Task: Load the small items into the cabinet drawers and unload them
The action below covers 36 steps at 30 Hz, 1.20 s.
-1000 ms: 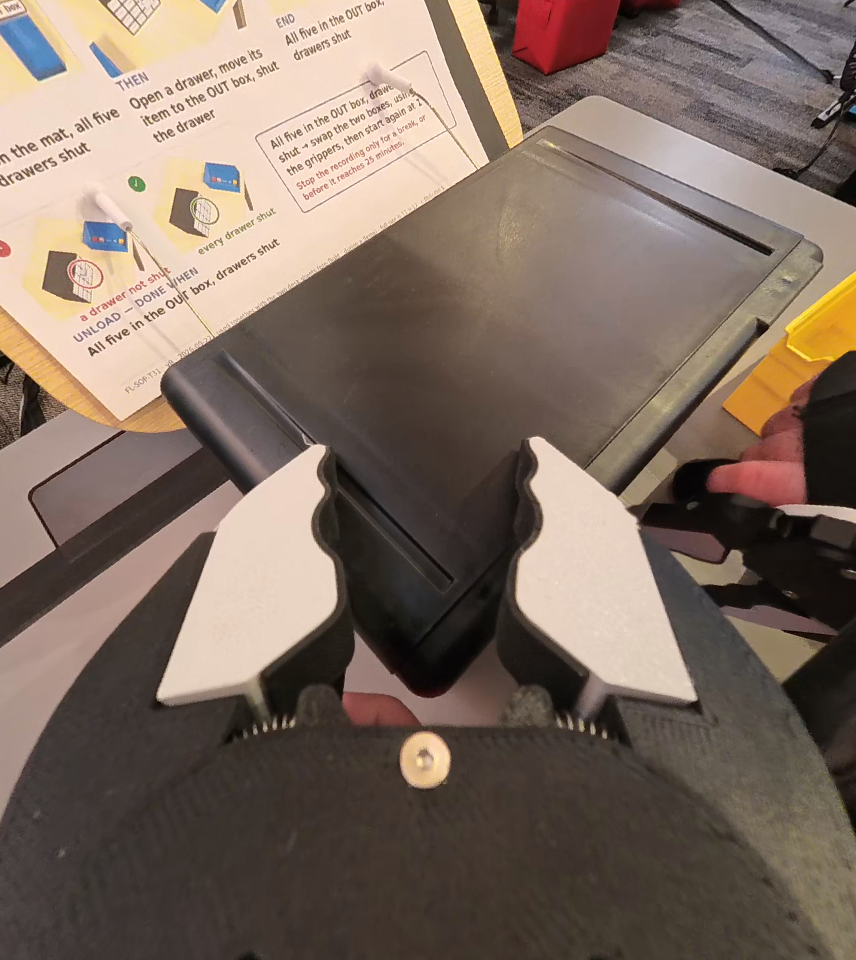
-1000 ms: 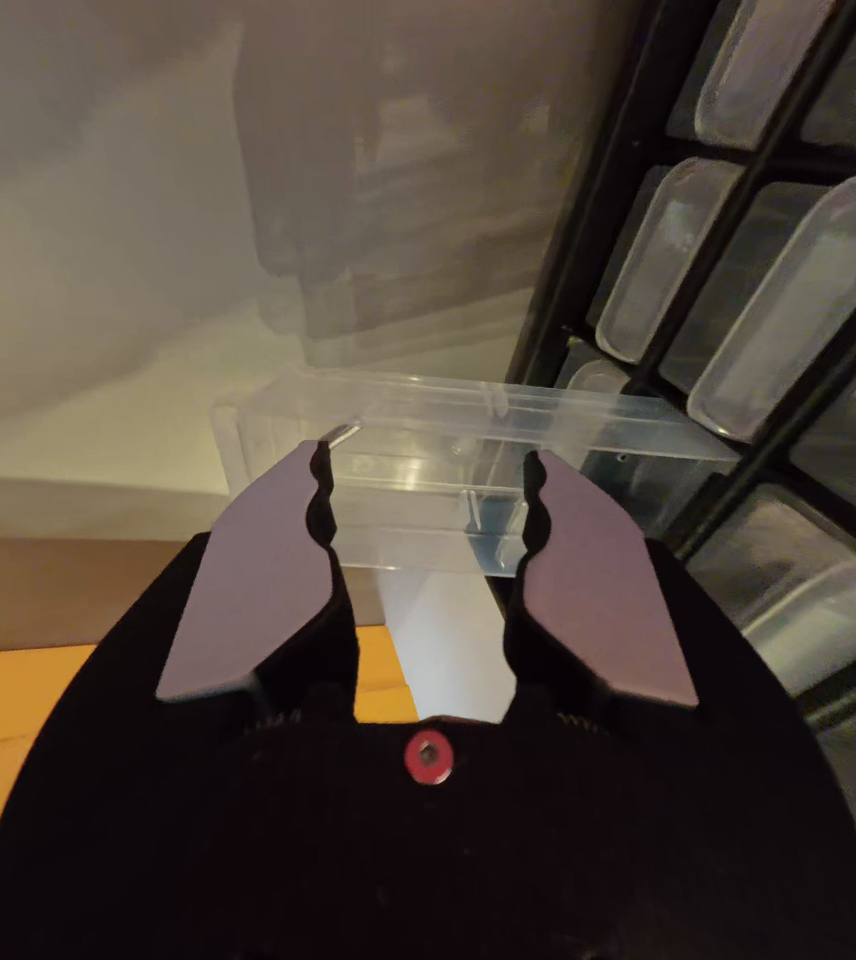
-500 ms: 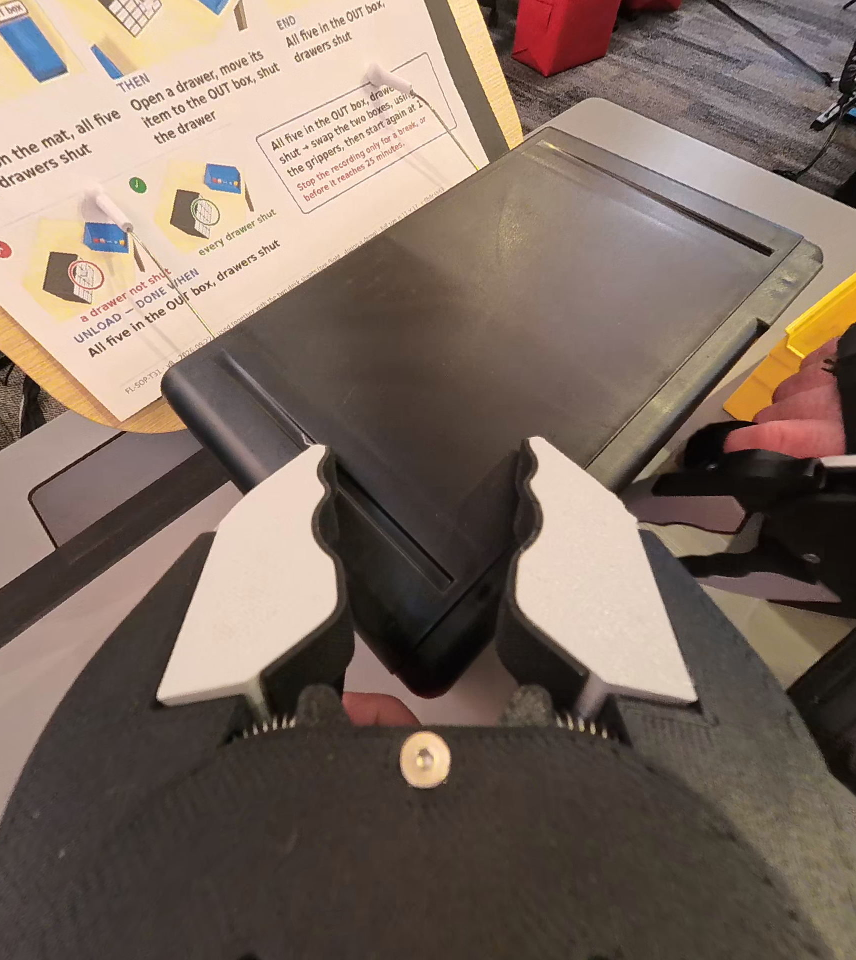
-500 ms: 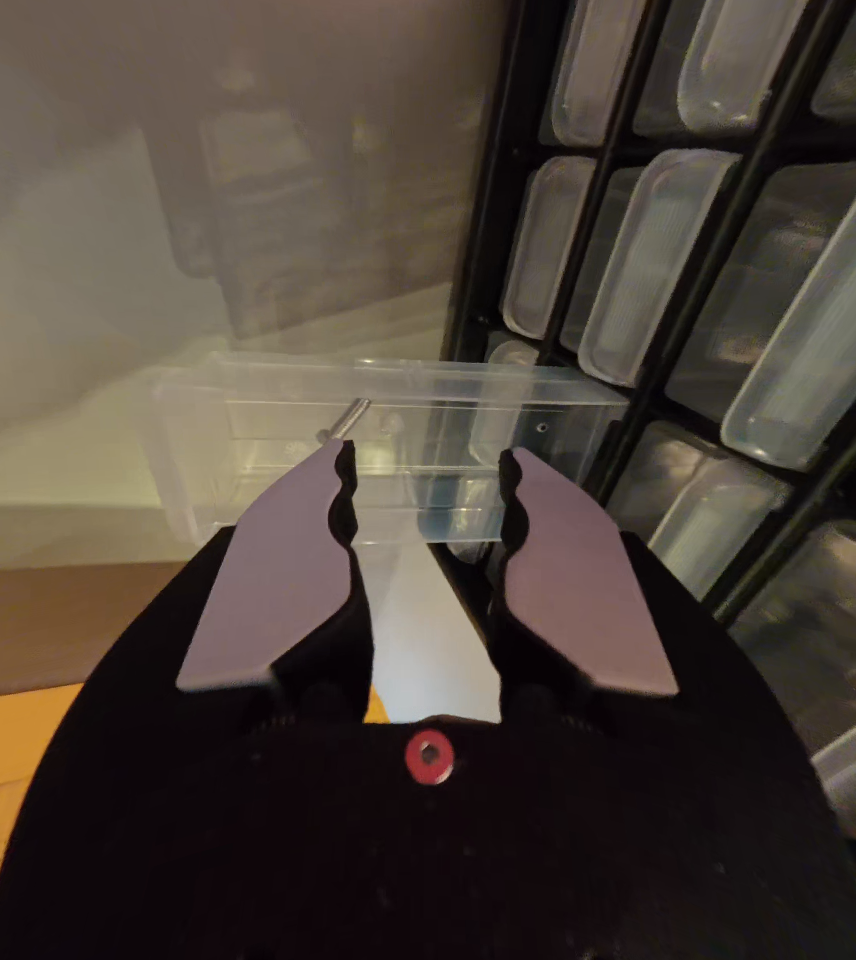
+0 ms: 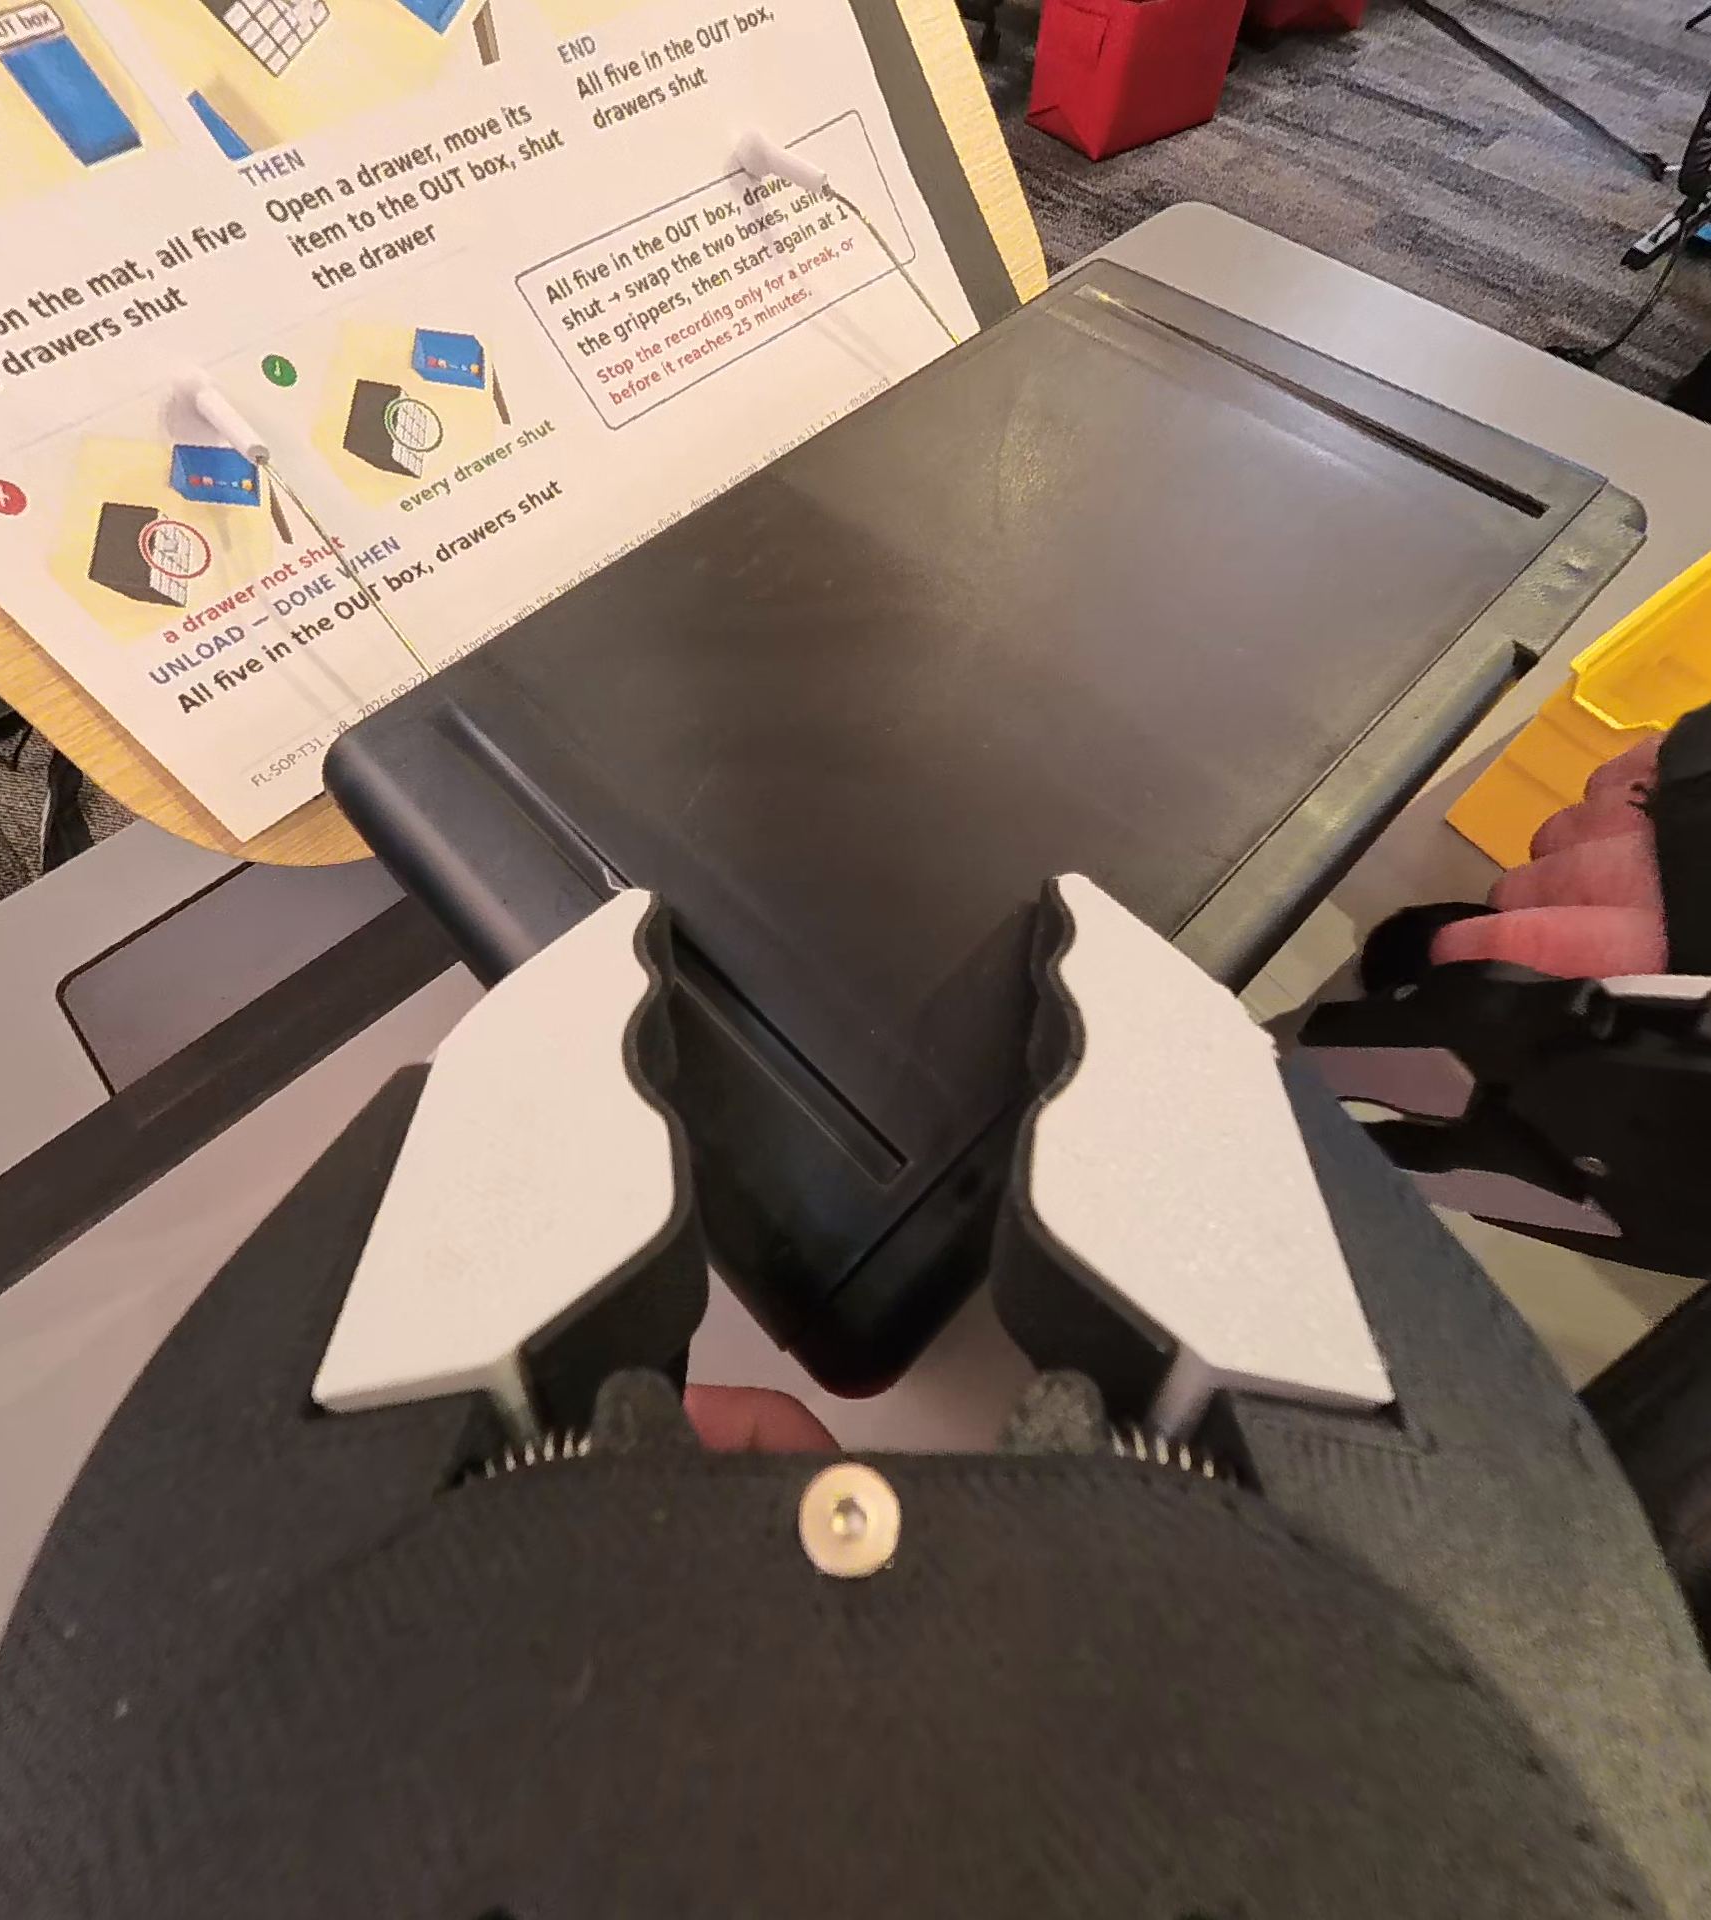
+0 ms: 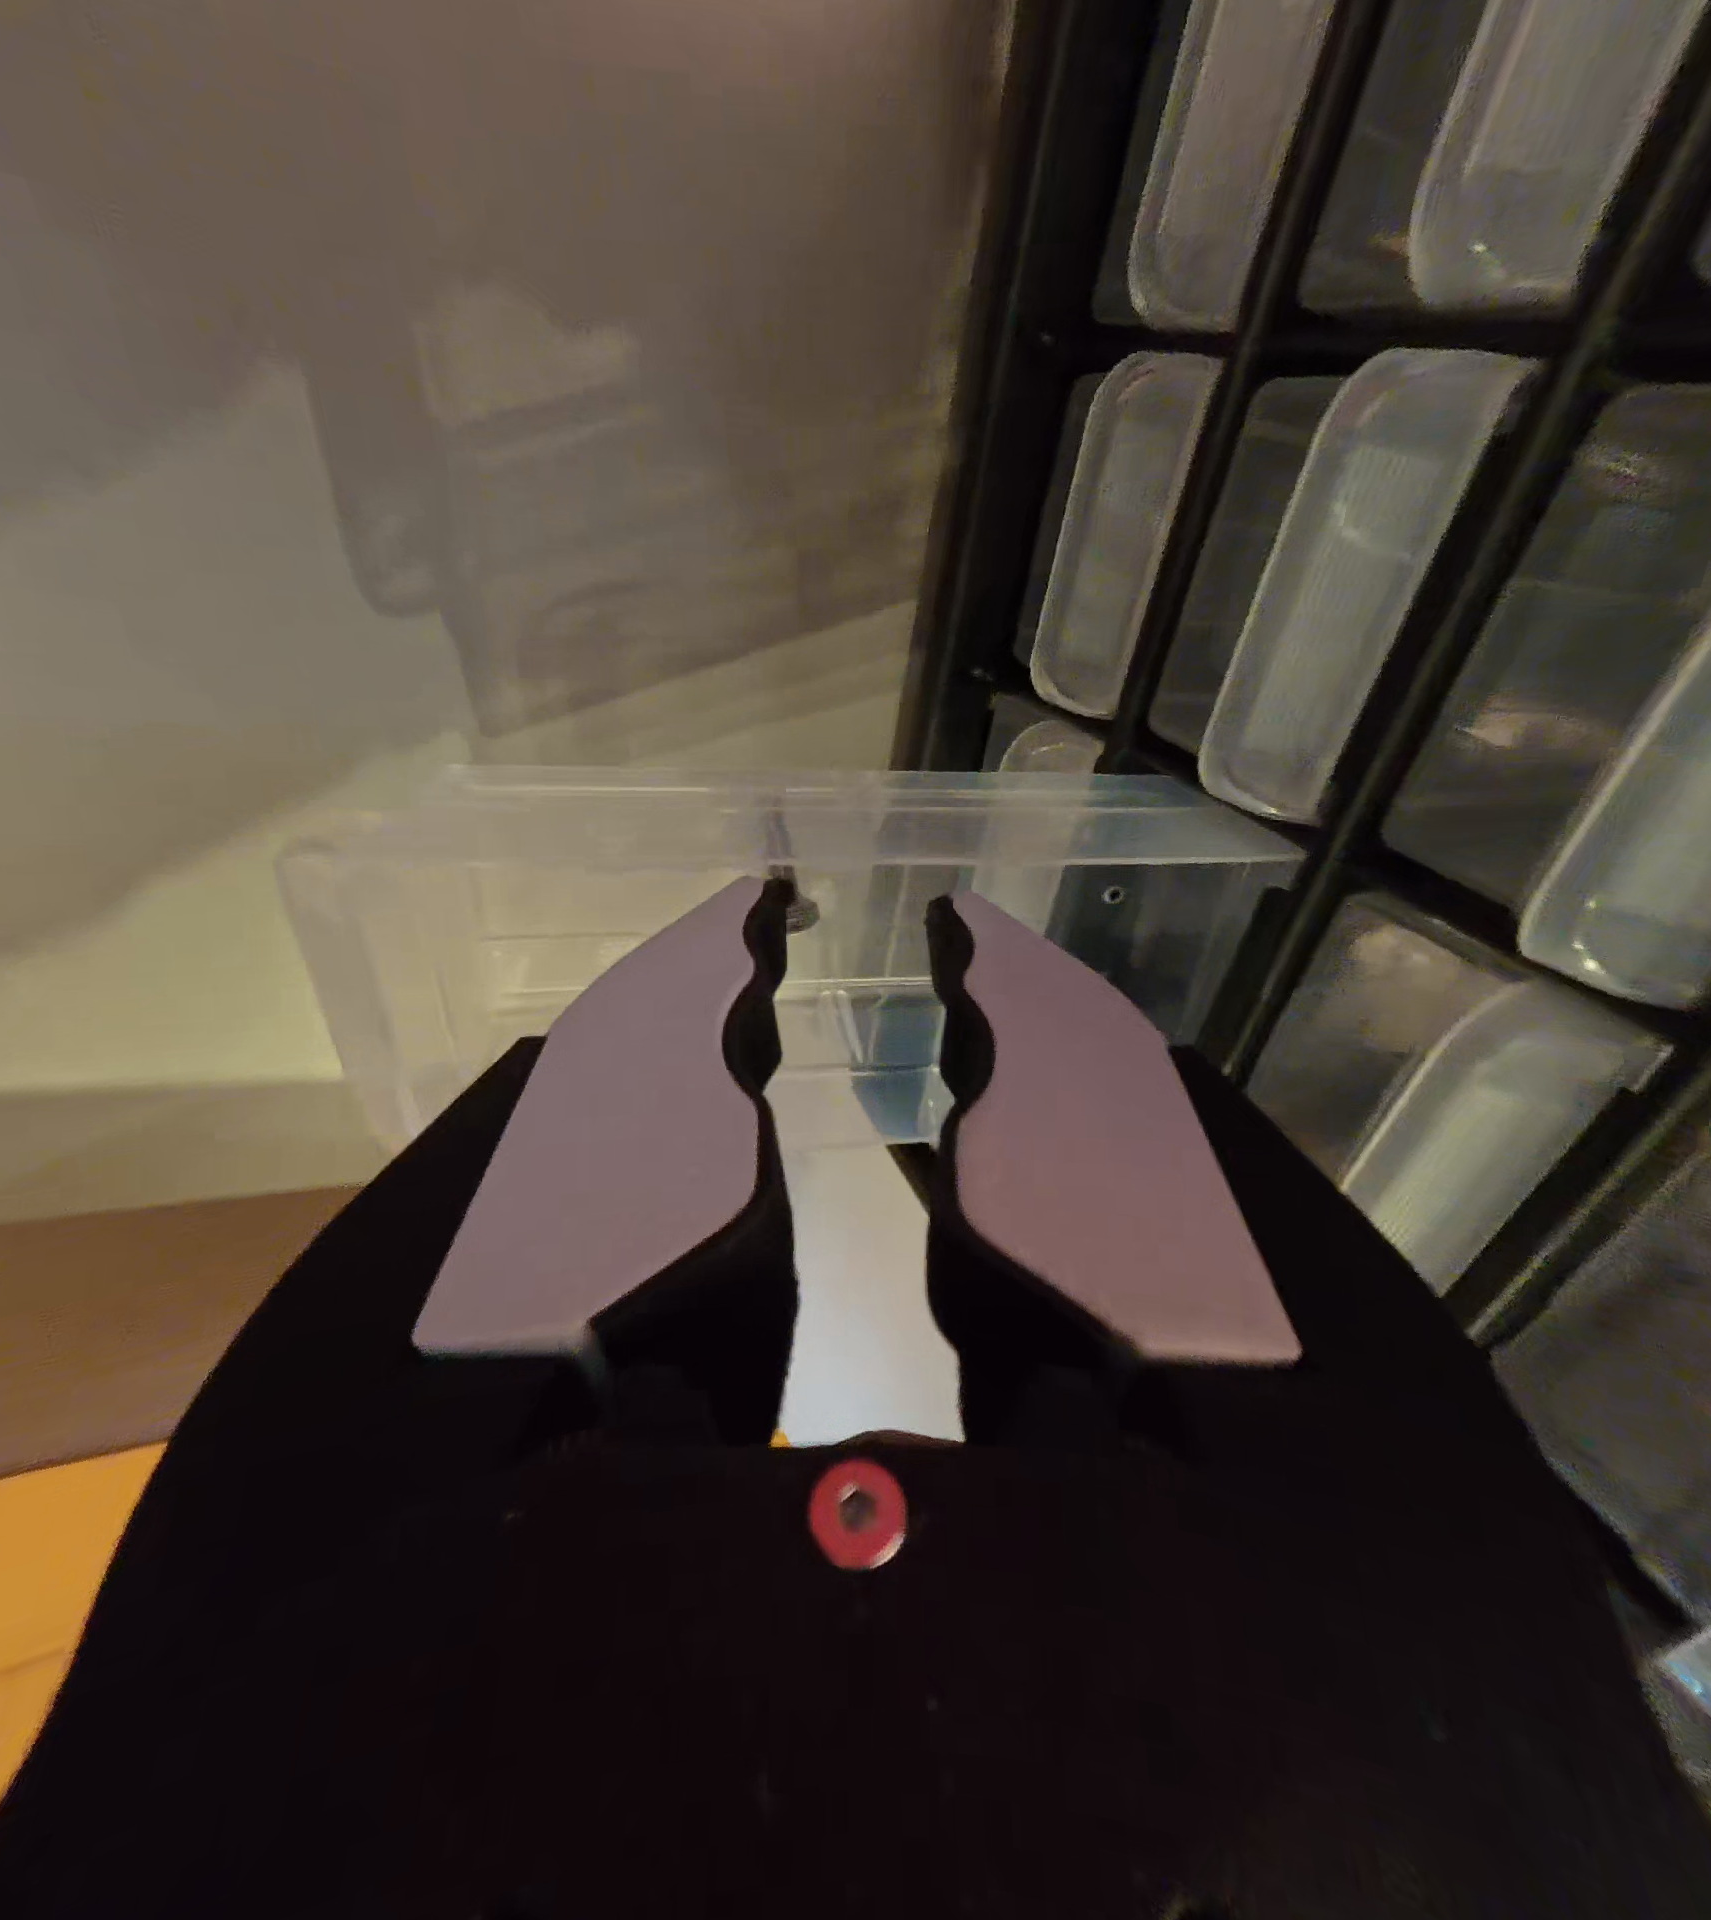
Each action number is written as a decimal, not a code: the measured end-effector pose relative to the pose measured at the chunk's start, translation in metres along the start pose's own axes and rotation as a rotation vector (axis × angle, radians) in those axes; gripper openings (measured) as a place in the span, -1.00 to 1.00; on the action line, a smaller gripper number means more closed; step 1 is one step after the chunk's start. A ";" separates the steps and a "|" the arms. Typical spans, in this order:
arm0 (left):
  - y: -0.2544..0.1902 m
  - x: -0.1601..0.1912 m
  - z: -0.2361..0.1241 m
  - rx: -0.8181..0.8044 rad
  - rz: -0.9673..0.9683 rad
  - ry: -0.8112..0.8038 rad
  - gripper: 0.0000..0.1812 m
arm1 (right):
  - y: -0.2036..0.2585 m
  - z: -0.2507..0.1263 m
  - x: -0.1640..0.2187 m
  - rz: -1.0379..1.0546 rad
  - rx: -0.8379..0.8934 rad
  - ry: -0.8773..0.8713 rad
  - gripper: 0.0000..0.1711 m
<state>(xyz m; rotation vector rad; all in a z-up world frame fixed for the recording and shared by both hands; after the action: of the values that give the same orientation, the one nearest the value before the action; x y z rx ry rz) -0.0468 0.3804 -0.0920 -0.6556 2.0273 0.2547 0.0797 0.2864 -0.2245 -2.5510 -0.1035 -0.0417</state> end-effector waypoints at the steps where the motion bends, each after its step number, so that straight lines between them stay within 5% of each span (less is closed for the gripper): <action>1: 0.000 0.000 0.000 0.000 0.000 -0.001 -0.25 | 0.000 -0.001 0.000 0.010 -0.009 -0.017 -0.70; 8: 0.000 0.000 0.000 0.000 0.001 0.000 -0.25 | 0.011 0.001 0.000 -0.042 -0.063 -0.011 -0.91; 20: 0.000 0.000 0.000 -0.007 0.002 -0.001 -0.25 | 0.000 -0.007 0.002 0.016 -0.051 -0.061 -1.00; 24: 0.000 -0.001 0.000 -0.007 0.001 0.008 -0.26 | 0.001 -0.013 0.000 0.099 -0.117 -0.112 -0.93; 29: 0.000 -0.001 0.000 -0.007 0.001 0.008 -0.26 | 0.019 -0.007 -0.003 0.142 -0.209 -0.037 -0.41; 31: 0.000 -0.001 0.000 -0.008 0.000 0.009 -0.25 | 0.023 0.001 0.000 0.086 -0.145 0.020 -0.42; 36: 0.000 -0.001 0.001 -0.009 0.000 0.007 -0.26 | 0.025 0.001 -0.004 0.025 -0.103 0.015 -0.86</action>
<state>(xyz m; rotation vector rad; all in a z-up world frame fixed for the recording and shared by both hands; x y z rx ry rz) -0.0460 0.3809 -0.0915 -0.6632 2.0341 0.2619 0.0780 0.2659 -0.2394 -2.6541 -0.0644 -0.0582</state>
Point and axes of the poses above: each gripper's, where its closed fingertips meet, z out along the fingers, x out of its underside, y = z × x across the jaws, the point moved 5 cm from there along -z, back along the fingers, and after that the axes turned 10 degrees about x, right-handed, at the moved point
